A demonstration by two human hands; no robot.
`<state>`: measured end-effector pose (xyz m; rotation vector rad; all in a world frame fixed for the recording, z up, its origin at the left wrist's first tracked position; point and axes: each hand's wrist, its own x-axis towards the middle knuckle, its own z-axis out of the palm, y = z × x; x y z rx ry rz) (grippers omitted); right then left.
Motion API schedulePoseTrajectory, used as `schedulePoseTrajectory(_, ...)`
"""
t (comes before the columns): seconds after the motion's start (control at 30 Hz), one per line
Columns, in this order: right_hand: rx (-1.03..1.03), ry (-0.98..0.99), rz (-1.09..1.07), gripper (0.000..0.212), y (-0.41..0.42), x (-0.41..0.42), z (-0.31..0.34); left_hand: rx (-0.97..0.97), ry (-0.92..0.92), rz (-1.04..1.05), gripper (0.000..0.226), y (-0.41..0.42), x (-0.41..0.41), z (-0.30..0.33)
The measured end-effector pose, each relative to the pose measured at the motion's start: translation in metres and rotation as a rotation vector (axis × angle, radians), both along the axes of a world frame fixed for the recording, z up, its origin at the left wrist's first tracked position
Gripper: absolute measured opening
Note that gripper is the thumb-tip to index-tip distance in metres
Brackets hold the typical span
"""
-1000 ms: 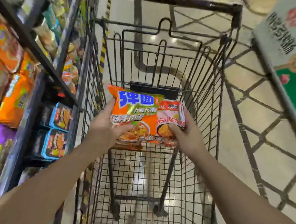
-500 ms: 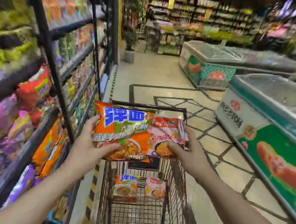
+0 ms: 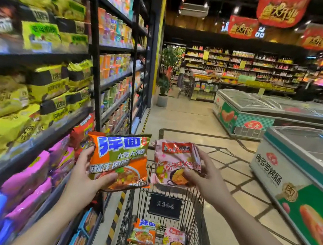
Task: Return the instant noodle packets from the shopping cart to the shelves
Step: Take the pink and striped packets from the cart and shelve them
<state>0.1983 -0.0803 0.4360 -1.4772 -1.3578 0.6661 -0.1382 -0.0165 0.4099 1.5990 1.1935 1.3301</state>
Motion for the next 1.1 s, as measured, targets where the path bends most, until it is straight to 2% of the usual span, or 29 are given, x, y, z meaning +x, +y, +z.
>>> schedulePoseTrajectory(0.1,-0.013,0.022,0.087,0.065,-0.002,-0.005,0.018,-0.02,0.008,0.105,0.089,-0.028,-0.011,0.008)
schedulePoseTrajectory(0.2,0.014,-0.039,0.173,0.07,-0.001,-0.014,0.032,-0.016,0.011,0.174,0.093,-0.058,-0.019,0.018)
schedulePoseTrajectory(0.37,0.054,-0.015,0.358,0.068,0.003,-0.036,0.037,0.002,-0.036,0.353,0.096,-0.119,-0.037,0.028)
schedulePoseTrajectory(0.53,0.073,0.035,0.572,0.065,-0.009,-0.087,0.044,0.039,-0.057,0.565,0.086,-0.193,-0.064,0.037)
schedulePoseTrajectory(0.7,0.084,0.063,0.819,0.069,-0.032,-0.162,0.04,0.071,-0.069,0.756,0.088,-0.279,-0.104,0.044)
schedulePoseTrajectory(0.8,0.11,0.144,0.947,0.064,-0.06,-0.212,0.038,0.051,-0.051,0.867,0.088,-0.34,-0.128,0.049)
schedulePoseTrajectory(0.93,0.045,0.205,1.12,0.066,-0.112,-0.27,0.042,0.056,-0.032,0.985,0.091,-0.425,-0.156,0.059)
schedulePoseTrajectory(1.1,0.002,0.267,1.233,0.064,-0.192,-0.324,0.054,0.099,-0.016,1.076,0.086,-0.524,-0.185,0.071)
